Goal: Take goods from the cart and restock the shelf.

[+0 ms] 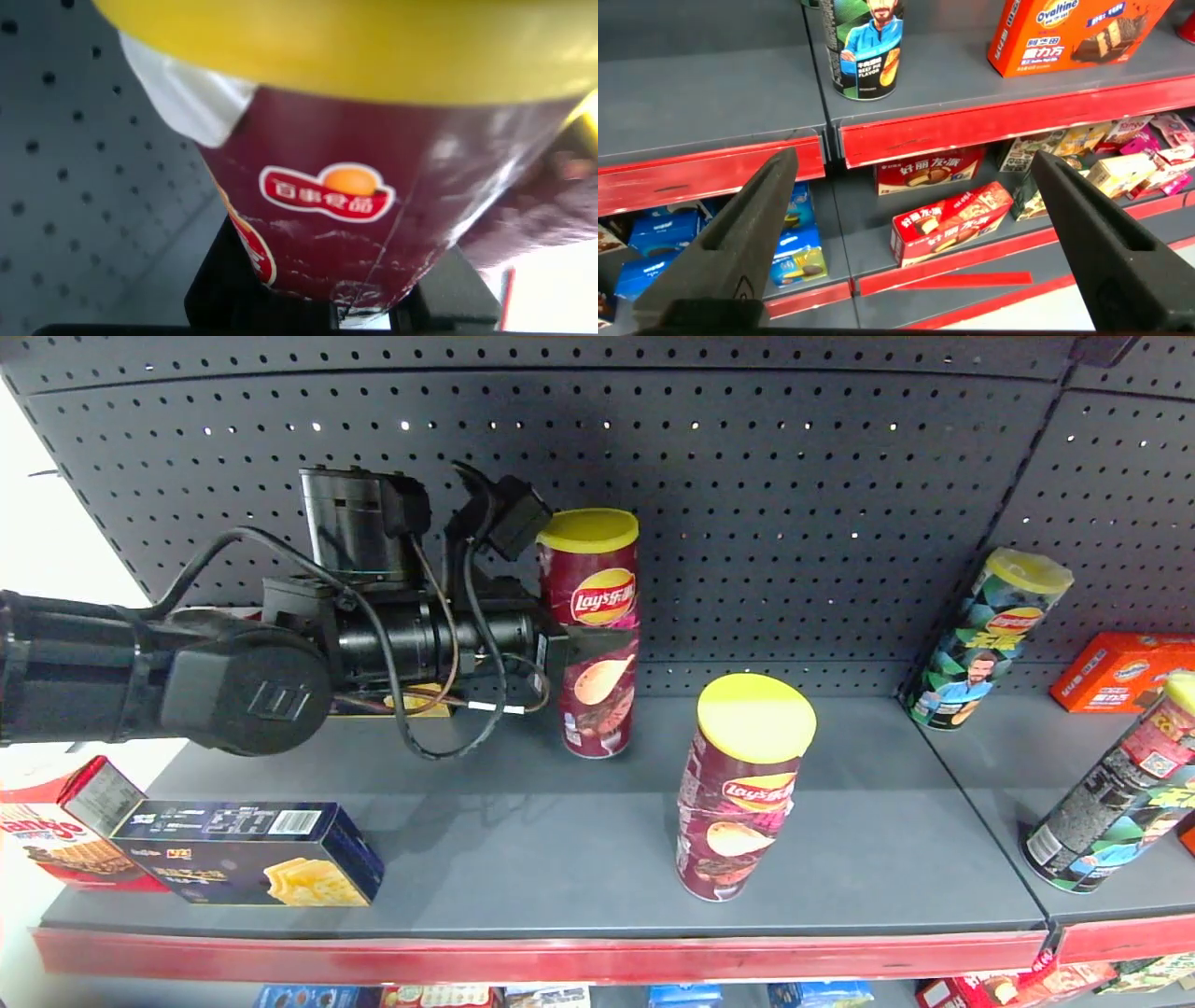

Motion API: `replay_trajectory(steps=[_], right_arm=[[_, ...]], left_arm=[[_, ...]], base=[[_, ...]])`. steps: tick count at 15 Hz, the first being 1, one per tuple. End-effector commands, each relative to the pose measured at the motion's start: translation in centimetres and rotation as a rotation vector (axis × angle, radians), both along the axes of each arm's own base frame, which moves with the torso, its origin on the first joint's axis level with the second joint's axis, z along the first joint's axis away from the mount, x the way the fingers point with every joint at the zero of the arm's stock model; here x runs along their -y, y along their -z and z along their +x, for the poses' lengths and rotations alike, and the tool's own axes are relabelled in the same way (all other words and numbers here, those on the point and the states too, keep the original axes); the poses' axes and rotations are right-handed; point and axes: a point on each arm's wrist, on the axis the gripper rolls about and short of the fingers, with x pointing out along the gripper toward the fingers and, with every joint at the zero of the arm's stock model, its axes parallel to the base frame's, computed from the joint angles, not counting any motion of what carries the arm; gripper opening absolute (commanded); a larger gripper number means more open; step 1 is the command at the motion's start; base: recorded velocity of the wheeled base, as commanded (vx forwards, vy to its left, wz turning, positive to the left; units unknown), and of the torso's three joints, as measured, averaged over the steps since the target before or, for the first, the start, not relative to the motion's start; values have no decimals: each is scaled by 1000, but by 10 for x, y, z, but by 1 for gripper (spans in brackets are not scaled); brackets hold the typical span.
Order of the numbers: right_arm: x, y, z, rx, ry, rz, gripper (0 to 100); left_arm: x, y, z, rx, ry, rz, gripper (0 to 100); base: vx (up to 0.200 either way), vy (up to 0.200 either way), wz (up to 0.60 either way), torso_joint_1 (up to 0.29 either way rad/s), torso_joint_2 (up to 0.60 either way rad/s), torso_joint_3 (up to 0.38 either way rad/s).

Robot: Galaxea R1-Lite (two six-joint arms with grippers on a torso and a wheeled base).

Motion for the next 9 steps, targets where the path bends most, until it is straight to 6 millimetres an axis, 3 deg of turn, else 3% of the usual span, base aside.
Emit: replay_trajectory(steps=[1,9], right_arm=[[0,0,0,-1,-1,0,100],[0,0,0,-3,-1,1,100]], left_arm=[[9,19,29,13,-2,33,0],[50,43,54,15,109,31,0]], base=[[0,0,0,0,0,0],[0,0,0,0,0,0]])
